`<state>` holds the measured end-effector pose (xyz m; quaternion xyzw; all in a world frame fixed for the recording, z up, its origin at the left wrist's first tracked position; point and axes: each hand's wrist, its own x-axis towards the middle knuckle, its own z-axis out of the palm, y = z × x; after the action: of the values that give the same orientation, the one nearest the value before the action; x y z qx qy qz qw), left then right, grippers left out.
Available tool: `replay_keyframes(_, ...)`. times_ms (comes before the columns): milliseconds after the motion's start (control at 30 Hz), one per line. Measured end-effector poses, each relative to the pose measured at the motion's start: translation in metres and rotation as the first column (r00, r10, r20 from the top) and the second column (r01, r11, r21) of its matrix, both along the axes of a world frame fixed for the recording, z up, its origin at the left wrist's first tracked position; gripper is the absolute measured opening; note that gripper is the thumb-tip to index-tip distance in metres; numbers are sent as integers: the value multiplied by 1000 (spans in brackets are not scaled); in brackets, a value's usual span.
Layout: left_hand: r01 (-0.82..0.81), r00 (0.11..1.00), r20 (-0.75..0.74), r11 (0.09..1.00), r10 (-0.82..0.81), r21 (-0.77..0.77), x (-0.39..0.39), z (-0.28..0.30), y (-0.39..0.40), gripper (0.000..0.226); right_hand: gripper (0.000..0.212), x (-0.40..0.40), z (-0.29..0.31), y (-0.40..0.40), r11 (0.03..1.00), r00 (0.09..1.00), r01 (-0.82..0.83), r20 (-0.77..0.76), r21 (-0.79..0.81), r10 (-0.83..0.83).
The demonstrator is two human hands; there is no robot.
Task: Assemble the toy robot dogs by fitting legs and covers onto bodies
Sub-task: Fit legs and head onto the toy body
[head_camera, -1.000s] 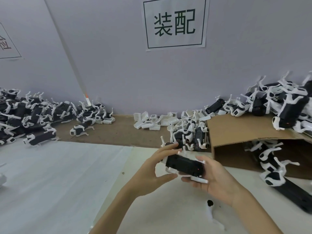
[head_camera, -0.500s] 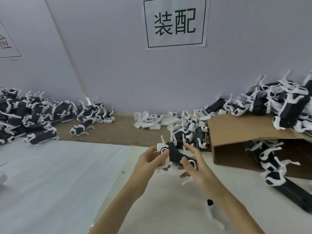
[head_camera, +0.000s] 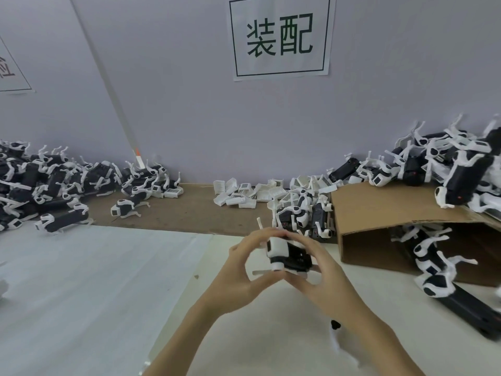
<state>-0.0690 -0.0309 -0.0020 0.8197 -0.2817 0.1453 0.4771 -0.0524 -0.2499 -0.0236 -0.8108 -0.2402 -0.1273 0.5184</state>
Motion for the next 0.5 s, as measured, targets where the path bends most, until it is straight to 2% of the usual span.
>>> replay_keyframes(33, -28, 997, 75, 997, 23, 70, -1, -3, -5, 59, 66, 1, -4, 4, 1000, 999, 18, 50, -24, -16)
replay_keyframes(100, -110, 974, 216, 977, 69, 182, -4, -8, -15, 59, 72, 0, -9, 8, 1000, 999, 10, 54, -18, -9)
replay_keyframes(200, -184, 943, 313, 963, 115, 199, -7, -11, -22, 49, 64, 0, -13, 9, 997, 993, -71, 92, 15, 69)
replay_keyframes(333, -189, 959, 227, 980, 169, 69, -9, -7, -26, 37, 59, 2, -12, 12, 997, 990, -54, 136, 45, 48)
replay_keyframes(433, -121, 990, 65, 988, 127, -94, -11, -2, -25, 41, 60, -2, -13, 15, 997, 976, 71, 208, 7, -70)
replay_keyframes(500, -166, 986, -24, 972, 164, -168, -11, 1, -23, 41, 58, -3, -12, 15, 986, 948, 166, 278, -11, -157)
